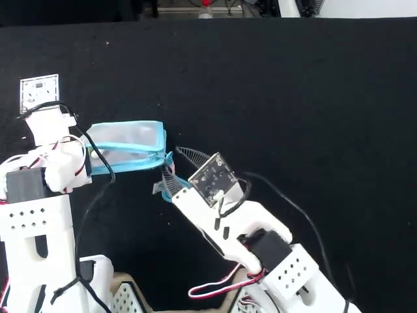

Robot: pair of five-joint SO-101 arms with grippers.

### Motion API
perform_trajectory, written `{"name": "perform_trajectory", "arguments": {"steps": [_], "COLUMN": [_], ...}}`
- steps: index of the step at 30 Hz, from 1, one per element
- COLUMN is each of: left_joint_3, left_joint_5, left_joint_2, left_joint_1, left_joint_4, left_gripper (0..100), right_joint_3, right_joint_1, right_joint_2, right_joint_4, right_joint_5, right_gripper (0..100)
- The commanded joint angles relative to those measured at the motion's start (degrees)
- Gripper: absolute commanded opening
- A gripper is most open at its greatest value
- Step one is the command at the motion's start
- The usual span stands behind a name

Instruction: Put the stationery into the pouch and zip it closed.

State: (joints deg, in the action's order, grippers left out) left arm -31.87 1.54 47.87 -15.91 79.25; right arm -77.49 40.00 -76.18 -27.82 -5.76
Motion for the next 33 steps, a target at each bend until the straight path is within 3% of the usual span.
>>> {"name": "perform_trajectory", "arguments": {"steps": [1, 7, 18, 26, 33], "left_joint_3": [0.0, 0.0, 0.0, 0.0, 0.0], "left_joint_5": [-0.6, -0.6, -0.6, -0.5, -0.5], "left_joint_2": [0.2, 0.2, 0.2, 0.2, 0.2], "left_joint_1": [-0.4, -0.4, -0.3, -0.5, -0.5], "left_joint_4": [-0.4, -0.4, -0.4, -0.4, -0.4], "left_gripper": [3, 3, 3, 3, 3], "right_joint_3": [-0.4, 2.3, 9.2, 13.5, 13.0], "right_joint_1": [-2.2, -2.7, -4.5, 3.1, 3.3], "right_joint_2": [-0.7, -0.7, 9.8, 17.5, 18.3], "right_joint_4": [2.6, -3.3, -5.1, -5.1, -2.4], "right_joint_5": [-1.4, -2.9, -6.2, -12.9, -13.1], "right_gripper": [13.5, 20.8, 19.6, 18.7, 18.4]}}
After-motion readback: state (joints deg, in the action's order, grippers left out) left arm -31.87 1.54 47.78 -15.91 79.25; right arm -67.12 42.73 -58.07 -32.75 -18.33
